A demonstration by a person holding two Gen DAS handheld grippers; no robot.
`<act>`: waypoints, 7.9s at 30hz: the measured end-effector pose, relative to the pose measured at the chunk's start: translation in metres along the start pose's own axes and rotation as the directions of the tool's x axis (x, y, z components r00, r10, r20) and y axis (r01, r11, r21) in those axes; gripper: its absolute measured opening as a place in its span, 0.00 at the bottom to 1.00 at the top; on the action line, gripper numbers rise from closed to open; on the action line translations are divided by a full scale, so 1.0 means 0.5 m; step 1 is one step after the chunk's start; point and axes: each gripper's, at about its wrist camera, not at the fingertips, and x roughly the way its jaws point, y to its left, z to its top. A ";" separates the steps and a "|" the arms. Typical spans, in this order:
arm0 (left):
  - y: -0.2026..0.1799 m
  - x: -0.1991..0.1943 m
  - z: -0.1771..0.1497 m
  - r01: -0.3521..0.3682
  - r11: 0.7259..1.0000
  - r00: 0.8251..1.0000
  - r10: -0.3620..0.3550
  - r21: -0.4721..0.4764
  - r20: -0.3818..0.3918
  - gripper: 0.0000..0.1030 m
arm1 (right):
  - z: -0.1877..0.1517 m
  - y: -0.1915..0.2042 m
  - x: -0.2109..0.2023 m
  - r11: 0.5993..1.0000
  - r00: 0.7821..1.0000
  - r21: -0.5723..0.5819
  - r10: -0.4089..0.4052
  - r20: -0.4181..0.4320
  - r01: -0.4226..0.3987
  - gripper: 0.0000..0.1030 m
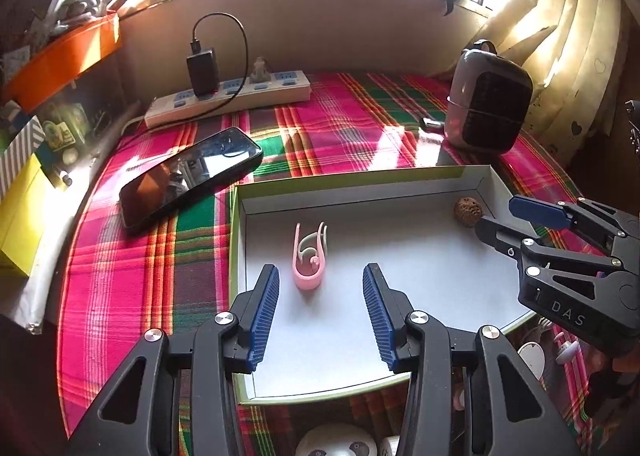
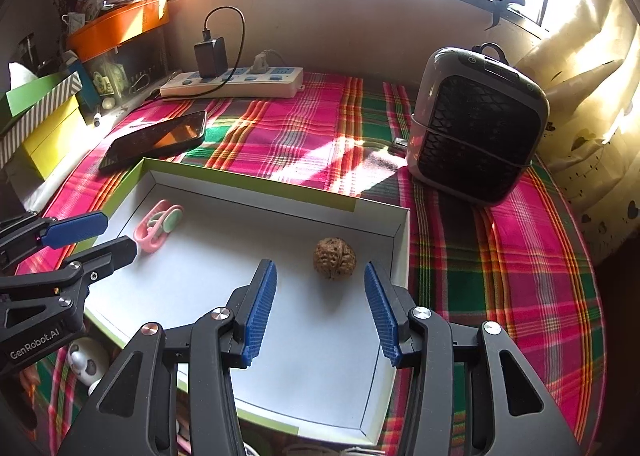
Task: Organize objects
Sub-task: 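Withdraw both grippers from the box toward the remaining objects, then grasp the white face-shaped toy with the left gripper while the right grasps the white egg, then lift the white toy and the white egg off the cloth with both grippers, then carry the white toy and white egg over the box with both grippers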
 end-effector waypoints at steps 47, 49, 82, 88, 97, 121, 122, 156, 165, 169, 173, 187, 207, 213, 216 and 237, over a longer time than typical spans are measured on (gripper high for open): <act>0.046 -0.145 -0.183 0.096 0.993 0.994 -0.092 -0.064 0.066 0.45 | -0.192 0.011 -0.191 0.997 0.993 0.055 -0.059 0.107 0.053 0.46; 0.054 -0.140 -0.188 0.115 0.990 0.992 -0.111 -0.082 0.059 0.45 | -0.201 0.006 -0.194 0.996 0.992 0.064 -0.070 0.104 0.063 0.46; 0.047 -0.065 -0.194 0.196 0.974 0.979 -0.201 -0.112 -0.034 0.48 | -0.253 -0.046 -0.128 0.992 0.998 0.113 -0.056 -0.023 0.058 0.51; 0.050 -0.057 -0.187 0.191 0.974 0.980 -0.196 -0.123 -0.034 0.48 | -0.251 -0.052 -0.116 0.992 0.998 0.114 -0.057 -0.041 0.062 0.51; 0.049 -0.053 -0.184 0.179 0.975 0.982 -0.185 -0.130 -0.036 0.48 | -0.245 -0.051 -0.112 0.992 0.997 0.111 -0.063 -0.043 0.067 0.51; 0.058 -0.053 -0.184 0.158 0.972 0.985 -0.166 -0.173 -0.036 0.32 | -0.246 -0.053 -0.117 0.992 0.998 0.113 -0.055 -0.034 0.058 0.27; 0.057 -0.054 -0.184 0.155 0.973 0.986 -0.163 -0.168 -0.034 0.32 | -0.245 -0.053 -0.117 0.992 0.998 0.113 -0.054 -0.034 0.057 0.27; 0.049 -0.072 -0.181 0.125 0.982 0.992 -0.128 -0.141 -0.010 0.30 | -0.248 -0.053 -0.123 0.992 0.998 0.115 -0.049 -0.028 0.052 0.26; 0.040 -0.083 -0.181 0.117 0.986 0.993 -0.118 -0.120 0.001 0.29 | -0.245 -0.046 -0.136 0.993 0.999 0.109 -0.037 -0.008 0.038 0.26; 0.036 -0.089 -0.180 0.114 0.987 0.993 -0.115 -0.112 0.006 0.29 | -0.244 -0.044 -0.140 0.994 0.999 0.106 -0.033 -0.003 0.033 0.26; 0.032 -0.096 -0.177 0.115 0.988 0.993 -0.114 -0.104 0.012 0.30 | -0.240 -0.041 -0.147 0.994 1.000 0.104 -0.025 0.009 0.024 0.26; 0.022 -0.115 -0.163 0.130 0.988 0.991 -0.127 -0.086 0.032 0.29 | -0.216 -0.033 -0.168 0.993 0.998 0.109 0.031 0.051 -0.036 0.26; 0.005 -0.109 -0.110 0.149 0.988 0.988 -0.146 -0.051 0.051 0.30 | -0.123 0.003 -0.160 0.993 0.988 0.032 0.107 0.108 -0.111 0.26; 0.004 -0.098 -0.095 0.151 0.987 0.988 -0.149 -0.051 0.051 0.30 | -0.088 0.007 -0.145 0.991 0.985 0.011 0.132 0.108 -0.134 0.26; 0.006 -0.090 -0.088 0.149 0.987 0.988 -0.146 -0.055 0.047 0.30 | -0.070 0.010 -0.135 0.990 0.985 -0.008 0.139 0.106 -0.139 0.26; 0.014 -0.033 -0.053 0.136 0.989 0.991 -0.135 -0.063 0.024 0.30 | 0.040 0.043 0.001 0.976 0.978 -0.072 0.207 0.008 -0.206 0.26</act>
